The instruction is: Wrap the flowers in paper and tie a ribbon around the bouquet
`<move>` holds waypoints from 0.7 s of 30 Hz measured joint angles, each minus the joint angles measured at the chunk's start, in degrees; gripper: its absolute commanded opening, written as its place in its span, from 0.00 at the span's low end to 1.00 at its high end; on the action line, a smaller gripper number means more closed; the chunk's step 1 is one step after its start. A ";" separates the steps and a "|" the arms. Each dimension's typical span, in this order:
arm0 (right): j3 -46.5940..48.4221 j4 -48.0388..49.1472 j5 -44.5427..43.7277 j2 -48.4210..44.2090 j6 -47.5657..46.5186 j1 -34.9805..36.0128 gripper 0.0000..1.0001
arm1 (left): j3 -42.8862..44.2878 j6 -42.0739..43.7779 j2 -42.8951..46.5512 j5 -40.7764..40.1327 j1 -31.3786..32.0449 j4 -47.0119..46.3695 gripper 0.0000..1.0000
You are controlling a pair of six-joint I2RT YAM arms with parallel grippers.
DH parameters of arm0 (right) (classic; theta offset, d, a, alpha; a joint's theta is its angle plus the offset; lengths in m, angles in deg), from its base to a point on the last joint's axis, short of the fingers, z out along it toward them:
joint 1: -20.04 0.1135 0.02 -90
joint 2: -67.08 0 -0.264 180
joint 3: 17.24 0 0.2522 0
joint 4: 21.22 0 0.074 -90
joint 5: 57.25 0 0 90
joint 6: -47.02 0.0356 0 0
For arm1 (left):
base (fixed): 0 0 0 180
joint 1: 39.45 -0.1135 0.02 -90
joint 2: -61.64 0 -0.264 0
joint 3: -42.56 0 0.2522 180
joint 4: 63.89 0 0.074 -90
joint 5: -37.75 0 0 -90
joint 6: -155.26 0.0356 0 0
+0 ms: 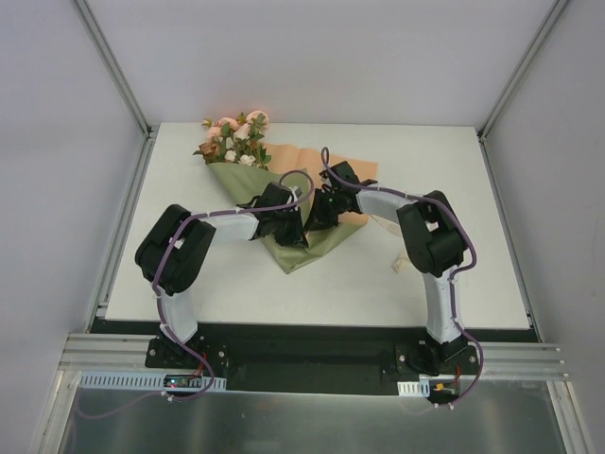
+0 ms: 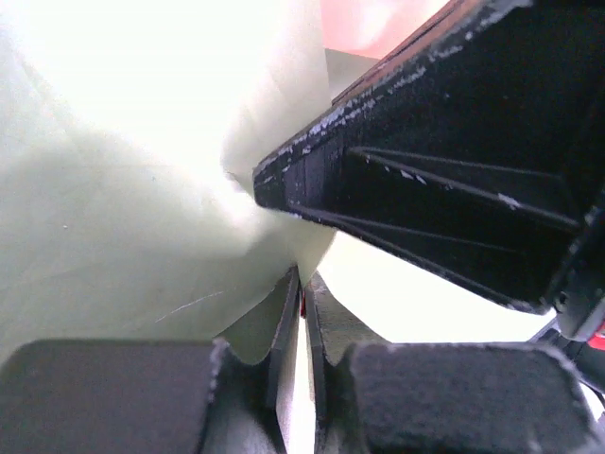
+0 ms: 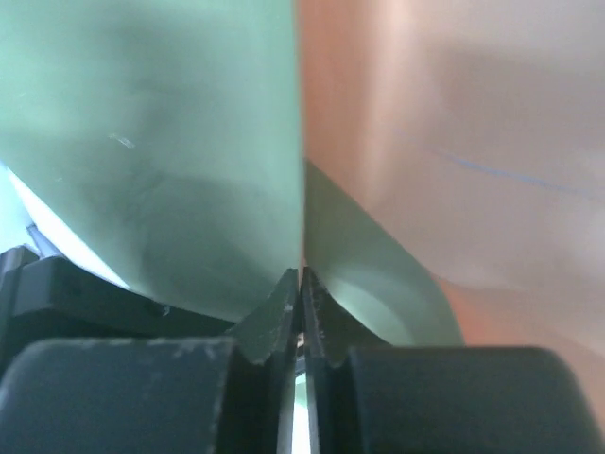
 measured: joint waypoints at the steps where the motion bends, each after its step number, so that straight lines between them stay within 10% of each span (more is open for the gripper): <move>1: -0.15 -0.42 -0.63 0.00 -0.37 0.07 0.00 | -0.02 0.09 0.00 0.24 0.00 0.00 0.18; 10: -0.85 -1.70 -1.49 0.00 -3.10 -0.74 0.00 | -4.72 -0.26 8.28 4.13 -1.88 -1.14 0.46; 21: -0.85 -1.70 1.33 0.02 -5.40 -1.99 0.01 | -11.61 -6.43 13.40 9.90 -17.40 -12.98 0.09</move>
